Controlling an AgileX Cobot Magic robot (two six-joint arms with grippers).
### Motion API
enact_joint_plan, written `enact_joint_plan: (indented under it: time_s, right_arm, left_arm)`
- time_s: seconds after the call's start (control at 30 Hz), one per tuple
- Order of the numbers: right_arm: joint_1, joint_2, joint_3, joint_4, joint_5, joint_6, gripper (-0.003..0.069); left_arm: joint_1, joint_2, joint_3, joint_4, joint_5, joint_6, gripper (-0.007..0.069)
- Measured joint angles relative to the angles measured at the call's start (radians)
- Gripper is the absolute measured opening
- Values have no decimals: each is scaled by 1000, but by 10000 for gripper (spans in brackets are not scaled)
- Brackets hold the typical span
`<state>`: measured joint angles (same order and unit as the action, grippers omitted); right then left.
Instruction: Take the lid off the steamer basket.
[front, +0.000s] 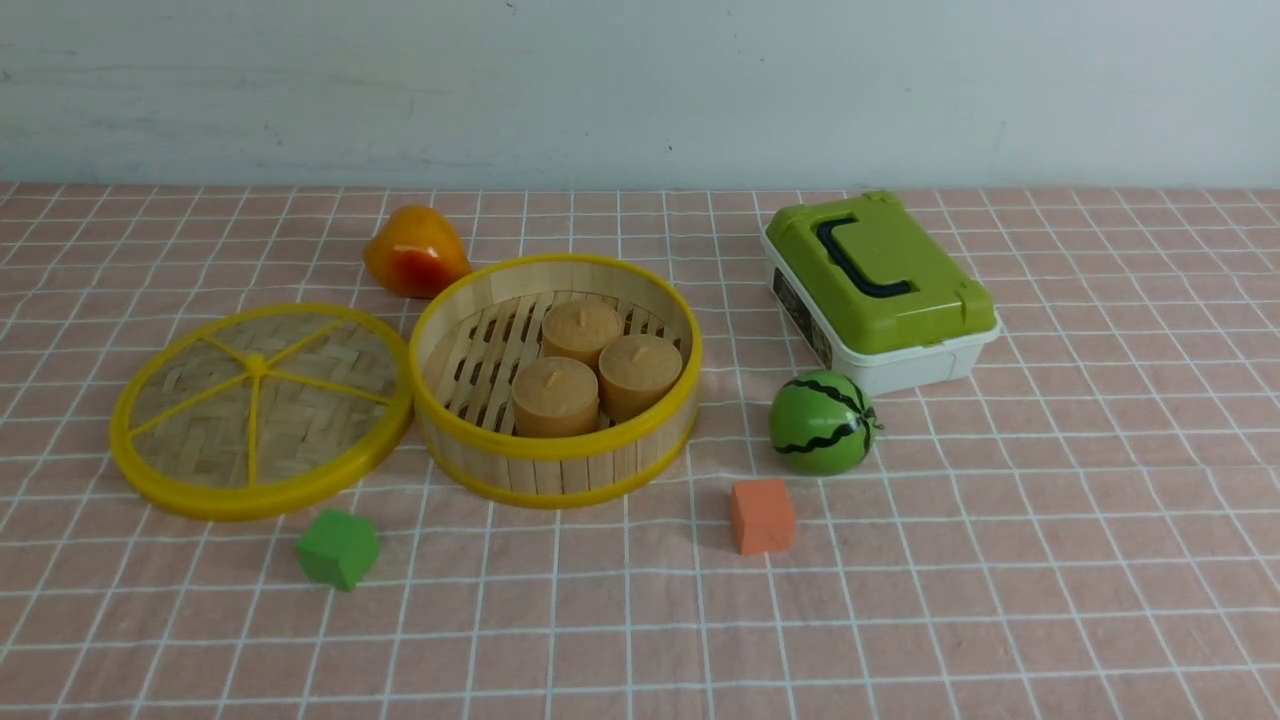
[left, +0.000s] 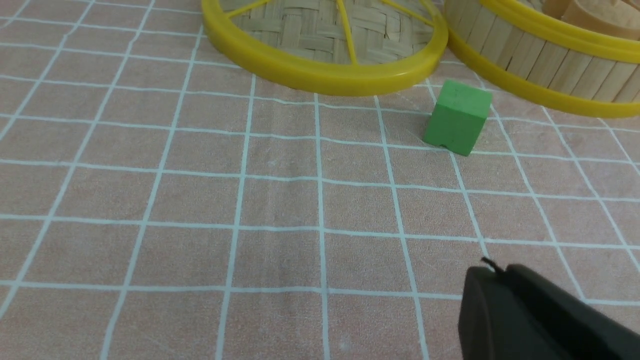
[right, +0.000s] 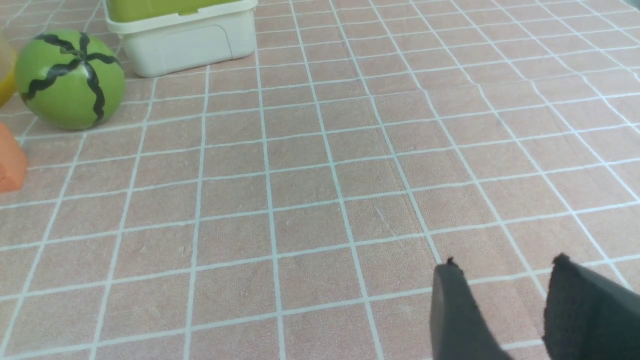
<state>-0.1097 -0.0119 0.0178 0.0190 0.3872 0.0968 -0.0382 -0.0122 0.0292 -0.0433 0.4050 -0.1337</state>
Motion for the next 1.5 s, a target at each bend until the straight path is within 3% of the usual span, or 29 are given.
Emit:
enact_joint_plan:
  time_s: [1.5]
  right_arm:
    - [0,0,0,0,0,0,241]
  left_arm:
    - [0,0,0,-1,0,0,40]
